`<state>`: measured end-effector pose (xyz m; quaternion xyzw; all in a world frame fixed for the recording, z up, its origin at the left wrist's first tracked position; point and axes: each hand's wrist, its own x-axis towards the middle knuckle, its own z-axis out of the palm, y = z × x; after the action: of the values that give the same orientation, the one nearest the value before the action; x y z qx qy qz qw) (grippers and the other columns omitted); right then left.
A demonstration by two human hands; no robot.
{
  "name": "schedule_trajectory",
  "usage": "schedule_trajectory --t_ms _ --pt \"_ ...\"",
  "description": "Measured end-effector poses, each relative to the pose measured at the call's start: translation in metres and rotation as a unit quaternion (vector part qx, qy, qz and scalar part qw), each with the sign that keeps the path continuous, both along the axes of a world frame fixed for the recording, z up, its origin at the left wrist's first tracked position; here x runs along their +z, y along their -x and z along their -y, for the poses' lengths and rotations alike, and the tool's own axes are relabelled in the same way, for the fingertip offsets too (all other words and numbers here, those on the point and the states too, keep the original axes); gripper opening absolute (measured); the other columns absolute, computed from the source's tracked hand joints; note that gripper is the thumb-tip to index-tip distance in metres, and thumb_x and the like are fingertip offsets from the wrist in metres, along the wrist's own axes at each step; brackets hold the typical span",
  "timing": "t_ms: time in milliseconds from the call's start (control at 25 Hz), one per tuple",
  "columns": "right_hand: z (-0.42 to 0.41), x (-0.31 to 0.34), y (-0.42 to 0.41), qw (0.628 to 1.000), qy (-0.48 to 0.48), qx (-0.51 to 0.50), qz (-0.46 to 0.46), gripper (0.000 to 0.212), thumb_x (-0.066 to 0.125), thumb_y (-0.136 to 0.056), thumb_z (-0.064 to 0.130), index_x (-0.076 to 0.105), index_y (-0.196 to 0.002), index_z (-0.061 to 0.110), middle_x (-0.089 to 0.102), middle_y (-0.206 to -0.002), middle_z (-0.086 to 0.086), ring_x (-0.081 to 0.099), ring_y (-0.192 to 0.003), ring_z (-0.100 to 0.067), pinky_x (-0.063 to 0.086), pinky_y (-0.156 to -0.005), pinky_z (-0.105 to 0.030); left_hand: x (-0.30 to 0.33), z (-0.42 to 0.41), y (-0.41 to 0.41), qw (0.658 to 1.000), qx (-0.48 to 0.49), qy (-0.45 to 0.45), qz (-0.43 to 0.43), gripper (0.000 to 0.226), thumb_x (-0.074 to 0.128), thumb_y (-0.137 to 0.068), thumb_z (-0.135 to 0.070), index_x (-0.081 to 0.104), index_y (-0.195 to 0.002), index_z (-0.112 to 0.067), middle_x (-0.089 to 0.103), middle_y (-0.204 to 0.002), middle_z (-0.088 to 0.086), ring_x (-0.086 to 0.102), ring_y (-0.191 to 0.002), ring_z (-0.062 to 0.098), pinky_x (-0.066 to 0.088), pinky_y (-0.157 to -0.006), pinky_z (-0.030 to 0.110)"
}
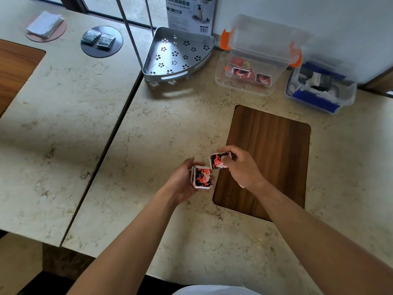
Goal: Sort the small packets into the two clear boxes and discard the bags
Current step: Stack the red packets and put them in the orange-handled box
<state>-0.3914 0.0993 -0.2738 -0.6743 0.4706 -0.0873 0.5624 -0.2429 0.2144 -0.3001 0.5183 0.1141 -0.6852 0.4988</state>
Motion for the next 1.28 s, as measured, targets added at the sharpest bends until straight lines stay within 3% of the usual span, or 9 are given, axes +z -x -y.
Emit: schedule_trajectory --t_ms 160,280,480,600,720,800,920,1040,1280 --pt "-0.001 0.016 0.002 0.996 -0.078 0.041 0.012 0.039 0.076 -0.087 0.02 0.062 -0.123 0.028 0.073 -0.104 0.001 0.072 -0.093 -0.009 0.057 -0.08 -0.022 0.001 0.008 0.006 1.0 -0.023 0.013 0.01 0.045 0.037 -0.105 -0.043 0.059 -0.115 -0.004 0.066 -0.115 0.025 0.064 -0.101 0.039 0.051 -0.094 0.059" --pt "-0.006 0.013 0.001 0.992 0.018 0.113 -0.062 0.038 0.084 -0.079 0.024 0.067 -0.112 0.026 0.07 -0.104 0.008 0.068 -0.091 -0.004 0.054 -0.078 -0.019 0.005 0.01 0.01 0.996 -0.077 0.04 0.019 0.048 0.039 -0.106 -0.037 0.061 -0.124 0.002 0.068 -0.113 0.024 0.064 -0.103 0.037 0.047 -0.102 0.06" --pt "-0.009 -0.002 0.012 0.999 0.028 -0.043 0.0 0.032 0.08 -0.083 0.019 0.069 -0.113 0.022 0.067 -0.116 0.004 0.067 -0.1 -0.004 0.054 -0.081 -0.014 0.006 0.007 0.016 0.991 -0.106 0.043 0.07 0.029 0.055 -0.099 -0.006 0.059 -0.123 0.008 0.068 -0.112 0.026 0.07 -0.095 0.04 0.055 -0.09 0.058" --pt "-0.007 -0.012 0.035 0.979 0.104 -0.128 -0.12 0.021 0.069 -0.091 0.018 0.069 -0.111 0.02 0.061 -0.12 -0.001 0.063 -0.107 -0.011 0.047 -0.087 -0.013 0.001 0.004 0.018 0.994 -0.083 0.03 0.059 0.029 0.059 -0.096 -0.003 0.06 -0.123 0.008 0.066 -0.11 0.027 0.07 -0.091 0.04 0.057 -0.085 0.062" --pt "-0.011 -0.024 0.058 0.943 0.144 -0.064 -0.294 0.048 0.071 -0.089 0.032 0.057 -0.134 0.021 0.048 -0.135 -0.008 0.045 -0.13 -0.025 0.041 -0.109 -0.034 0.0 0.002 0.023 0.995 -0.076 0.032 0.057 0.023 0.065 -0.091 0.001 0.064 -0.114 0.002 0.068 -0.108 0.027 0.07 -0.089 0.04 0.06 -0.081 0.06" --pt "-0.016 -0.032 0.065 0.929 0.16 -0.022 -0.332 0.057 0.075 -0.085 0.039 0.053 -0.135 0.023 0.047 -0.135 -0.008 0.04 -0.132 -0.027 0.039 -0.11 -0.038 -0.001 0.003 0.026 0.994 -0.076 0.03 0.066 0.024 0.062 -0.089 0.009 0.064 -0.111 0.001 0.068 -0.107 0.028 0.071 -0.088 0.041 0.062 -0.077 0.057" --pt "-0.017 -0.031 0.064 0.948 0.145 -0.063 -0.275 0.038 0.079 -0.083 0.029 0.057 -0.113 0.024 0.056 -0.123 -0.004 0.049 -0.12 -0.023 0.046 -0.095 -0.031 -0.001 0.005 0.029 0.997 -0.059 0.02 0.054 0.032 0.051 -0.09 0.01 0.061 -0.12 0.006 0.069 -0.1 0.029 0.073 -0.083 0.037 0.06 -0.079 0.056" --pt "-0.016 -0.024 0.057 0.979 0.042 -0.108 -0.169 0.022 0.072 -0.09 0.017 0.057 -0.106 0.022 0.064 -0.111 0.002 0.063 -0.105 -0.018 0.048 -0.073 -0.021 -0.001 0.005 0.028 0.997 -0.048 0.008 0.055 0.035 0.044 -0.093 0.005 0.059 -0.124 0.008 0.067 -0.106 0.029 0.071 -0.088 0.038 0.059 -0.082 0.055" --pt "-0.027 0.005 0.03 0.994 0.022 -0.092 -0.061 0.016 0.069 -0.091 0.022 0.072 -0.107 0.023 0.07 -0.102 0.011 0.067 -0.093 -0.007 0.051 -0.07 -0.017 -0.002 0.007 0.032 0.998 -0.016 0.014 0.066 0.032 0.042 -0.09 0.002 0.063 -0.114 0.004 0.063 -0.115 0.034 0.066 -0.093 0.04 0.056 -0.084 0.051"
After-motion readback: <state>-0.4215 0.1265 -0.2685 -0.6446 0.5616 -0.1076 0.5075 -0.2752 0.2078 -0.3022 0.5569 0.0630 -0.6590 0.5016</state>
